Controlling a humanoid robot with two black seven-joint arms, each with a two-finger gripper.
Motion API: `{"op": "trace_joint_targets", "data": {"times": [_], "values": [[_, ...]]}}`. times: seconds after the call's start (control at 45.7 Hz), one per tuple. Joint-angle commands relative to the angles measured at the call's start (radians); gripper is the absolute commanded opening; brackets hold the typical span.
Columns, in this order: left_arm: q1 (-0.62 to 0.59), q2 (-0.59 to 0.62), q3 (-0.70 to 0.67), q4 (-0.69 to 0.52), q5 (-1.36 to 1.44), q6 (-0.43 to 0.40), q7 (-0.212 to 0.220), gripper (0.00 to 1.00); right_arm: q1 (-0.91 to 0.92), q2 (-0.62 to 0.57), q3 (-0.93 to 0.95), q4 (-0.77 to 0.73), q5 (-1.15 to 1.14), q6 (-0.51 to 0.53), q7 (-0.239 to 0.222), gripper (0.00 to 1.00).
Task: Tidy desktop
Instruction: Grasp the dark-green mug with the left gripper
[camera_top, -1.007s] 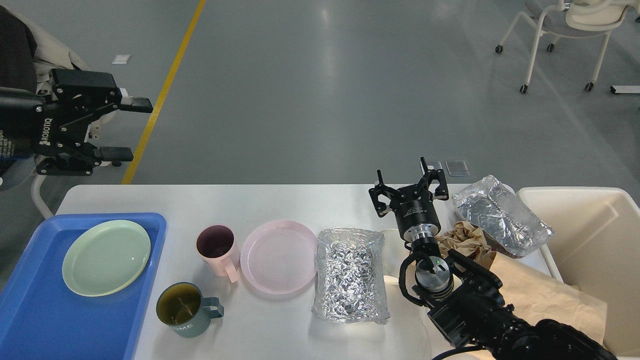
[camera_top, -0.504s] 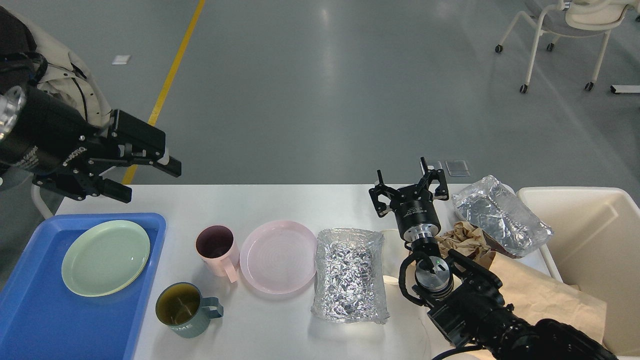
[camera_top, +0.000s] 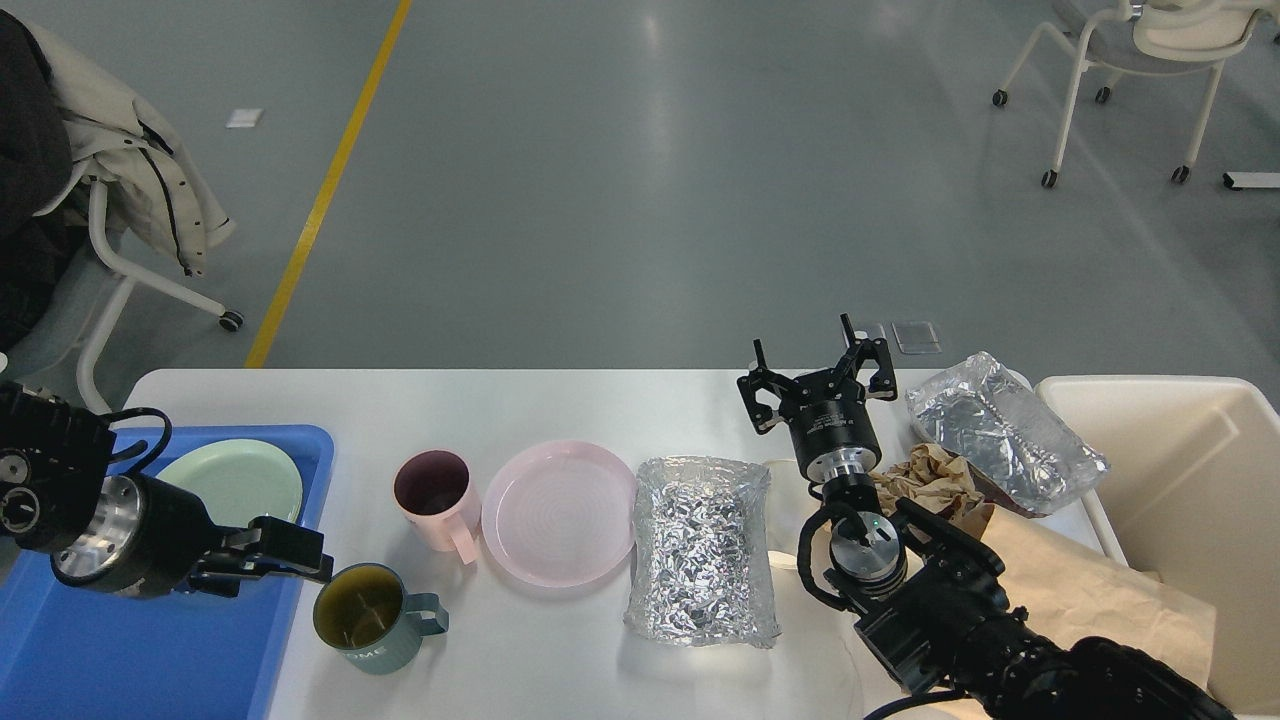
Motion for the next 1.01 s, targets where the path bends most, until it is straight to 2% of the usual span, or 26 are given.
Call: {"op": "trace_joint_targets", "data": {"times": [0.0,0.307,0.46,0.547,0.657,0.723,0.766,0.876,0.92,0.985], "values": [[0.108,-0.007,-0.070,0.005,0.015,0.092,0.047,0.94,-0.001,0.000,0.000,0.001,0.000,0.001,0.000,1.00],[0.235,-0.087,-0.168,0.040,0.015,0.224,0.136,0.87,-0.001,0.000,0.000,0.001,0.000,0.001,0.000,1.00],[0.297,-0.130,-0.190,0.067,0.018,0.270,0.165,0.77,-0.001,0.000,0.000,0.001,0.000,0.001,0.000,1.00],[0.318,-0.153,-0.190,0.080,0.019,0.288,0.163,0.68,-0.001,0.000,0.000,0.001,0.000,0.001,0.000,1.00],[0.338,-0.156,-0.190,0.090,0.038,0.298,0.160,0.47,-0.001,0.000,0.000,0.001,0.000,0.001,0.000,1.00],[0.349,-0.156,-0.190,0.094,0.073,0.314,0.165,0.37,-0.001,0.000,0.000,0.001,0.000,0.001,0.000,1.00],[0.358,-0.156,-0.190,0.098,0.091,0.324,0.169,0.33,-0.001,0.000,0.000,0.001,0.000,0.001,0.000,1.00],[0.373,-0.158,-0.190,0.112,0.097,0.328,0.174,0.30,-0.001,0.000,0.000,0.001,0.000,0.001,0.000,1.00],[0.378,-0.159,-0.190,0.112,0.097,0.330,0.174,0.25,-0.001,0.000,0.000,0.001,0.000,0.001,0.000,1.00],[0.379,-0.159,-0.190,0.113,0.097,0.330,0.177,0.13,-0.001,0.000,0.000,0.001,0.000,0.001,0.000,1.00]]}}
